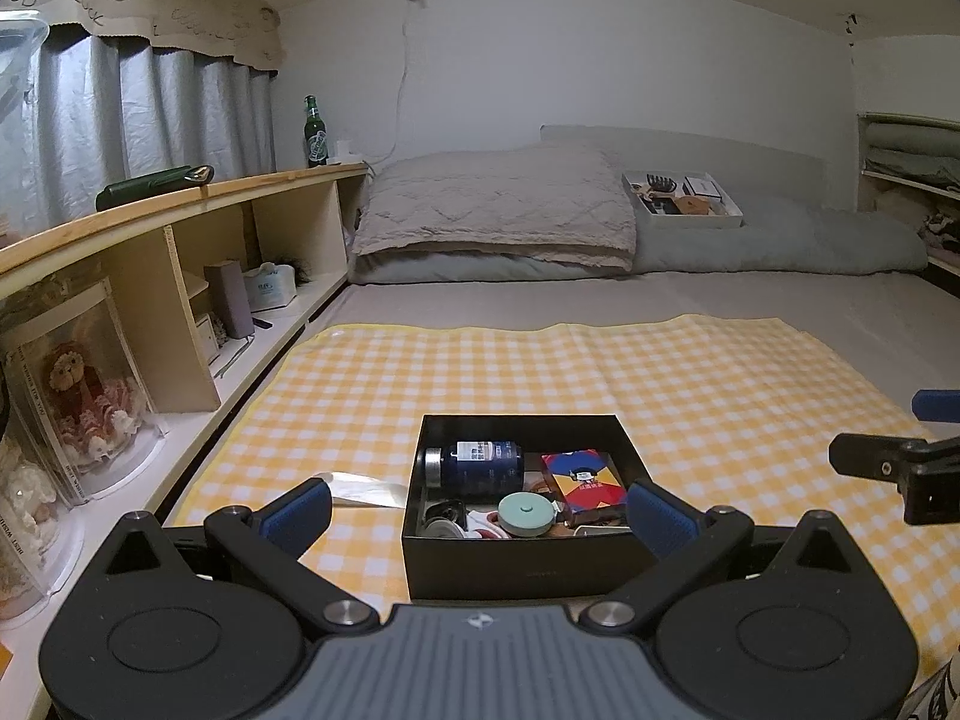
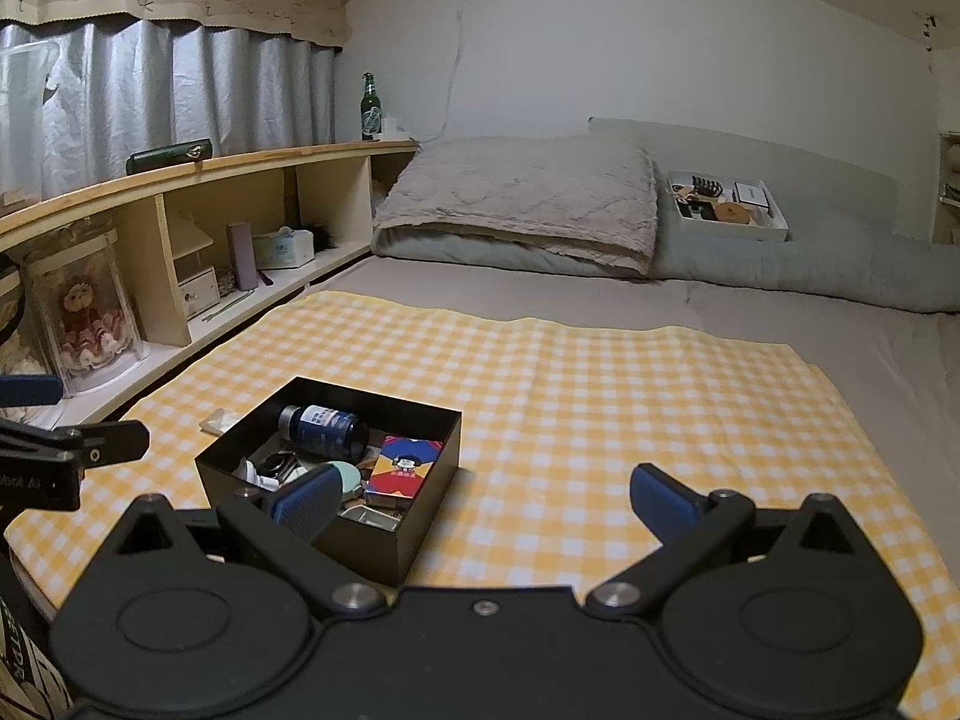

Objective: Organize rigid objects

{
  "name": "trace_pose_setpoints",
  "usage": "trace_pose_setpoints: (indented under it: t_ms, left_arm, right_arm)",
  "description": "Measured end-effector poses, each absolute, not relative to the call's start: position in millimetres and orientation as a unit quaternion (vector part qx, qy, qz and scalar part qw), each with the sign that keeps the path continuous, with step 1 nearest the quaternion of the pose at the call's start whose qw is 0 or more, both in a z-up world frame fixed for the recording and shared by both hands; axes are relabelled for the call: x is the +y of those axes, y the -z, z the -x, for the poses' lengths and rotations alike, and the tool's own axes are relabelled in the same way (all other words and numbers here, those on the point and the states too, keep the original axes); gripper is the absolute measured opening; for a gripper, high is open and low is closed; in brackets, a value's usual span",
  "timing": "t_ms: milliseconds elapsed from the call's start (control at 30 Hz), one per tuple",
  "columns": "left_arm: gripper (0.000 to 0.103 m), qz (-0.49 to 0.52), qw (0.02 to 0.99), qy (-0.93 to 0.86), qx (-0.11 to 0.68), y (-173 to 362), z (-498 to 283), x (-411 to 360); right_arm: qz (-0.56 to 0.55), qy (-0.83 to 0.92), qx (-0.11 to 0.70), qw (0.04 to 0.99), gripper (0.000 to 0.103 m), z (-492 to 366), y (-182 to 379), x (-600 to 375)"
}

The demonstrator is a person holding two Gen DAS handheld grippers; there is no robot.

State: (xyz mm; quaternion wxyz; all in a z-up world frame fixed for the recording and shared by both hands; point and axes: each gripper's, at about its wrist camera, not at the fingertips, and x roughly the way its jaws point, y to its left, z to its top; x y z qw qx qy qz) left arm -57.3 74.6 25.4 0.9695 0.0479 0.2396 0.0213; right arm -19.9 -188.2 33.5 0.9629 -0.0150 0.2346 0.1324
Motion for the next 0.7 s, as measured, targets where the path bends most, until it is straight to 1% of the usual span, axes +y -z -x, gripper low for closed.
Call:
trace_pose_setpoints:
  t_ms: [700]
  left_arm:
    - [0.103, -0.049, 0.968, -0.024, 0.247, -22.6, 56.4, 74.4]
  right_arm:
    - [0.013, -0.127, 0.235, 0.964, 0.103, 20.2, -32.6, -186.5]
